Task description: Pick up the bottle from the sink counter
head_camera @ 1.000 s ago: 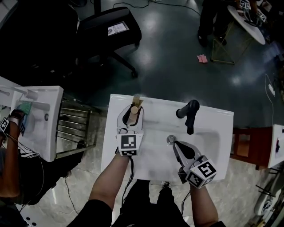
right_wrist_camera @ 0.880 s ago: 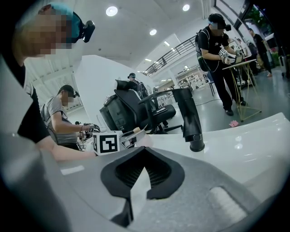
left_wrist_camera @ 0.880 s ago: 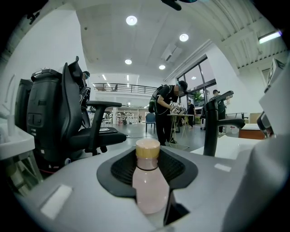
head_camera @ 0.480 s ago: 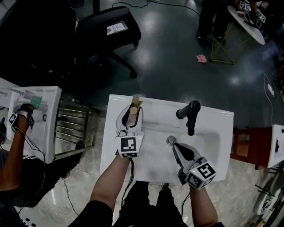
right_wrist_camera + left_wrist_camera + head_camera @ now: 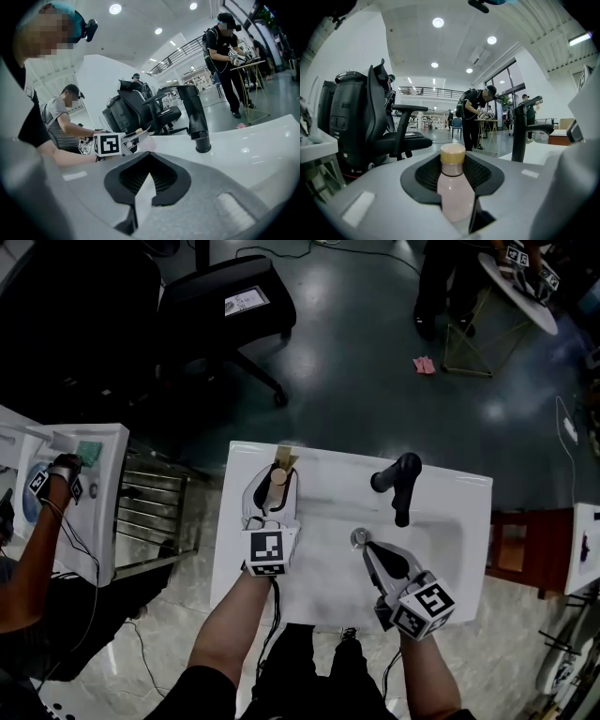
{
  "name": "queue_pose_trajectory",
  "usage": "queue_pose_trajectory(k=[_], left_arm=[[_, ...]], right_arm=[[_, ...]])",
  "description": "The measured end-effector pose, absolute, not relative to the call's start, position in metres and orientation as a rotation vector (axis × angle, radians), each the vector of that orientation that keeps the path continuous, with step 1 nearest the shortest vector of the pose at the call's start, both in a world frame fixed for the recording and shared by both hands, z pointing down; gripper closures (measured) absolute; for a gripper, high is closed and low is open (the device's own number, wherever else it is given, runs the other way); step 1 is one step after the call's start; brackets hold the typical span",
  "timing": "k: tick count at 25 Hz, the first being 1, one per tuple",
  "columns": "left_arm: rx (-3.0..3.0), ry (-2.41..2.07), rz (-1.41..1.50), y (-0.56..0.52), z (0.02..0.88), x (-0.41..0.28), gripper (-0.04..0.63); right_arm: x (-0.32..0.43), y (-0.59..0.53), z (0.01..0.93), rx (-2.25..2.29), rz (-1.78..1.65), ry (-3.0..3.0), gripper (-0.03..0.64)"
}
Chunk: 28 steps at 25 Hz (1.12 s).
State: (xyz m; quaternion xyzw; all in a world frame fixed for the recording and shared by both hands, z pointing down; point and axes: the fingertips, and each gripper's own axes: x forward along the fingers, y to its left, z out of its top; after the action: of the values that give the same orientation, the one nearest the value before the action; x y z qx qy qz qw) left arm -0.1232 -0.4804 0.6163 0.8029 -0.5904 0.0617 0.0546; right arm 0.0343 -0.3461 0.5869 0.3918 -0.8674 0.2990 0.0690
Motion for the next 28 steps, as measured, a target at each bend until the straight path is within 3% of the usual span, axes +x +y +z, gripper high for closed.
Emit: queue_pose_trajectory(k=[28], left_arm=[[2.406,-1.721,0.167,-0.434,0.56,-0.125,0.459]], right_arm=[[0.032,-0.335,0.551,1.114,0.82,-2.698,0.617]])
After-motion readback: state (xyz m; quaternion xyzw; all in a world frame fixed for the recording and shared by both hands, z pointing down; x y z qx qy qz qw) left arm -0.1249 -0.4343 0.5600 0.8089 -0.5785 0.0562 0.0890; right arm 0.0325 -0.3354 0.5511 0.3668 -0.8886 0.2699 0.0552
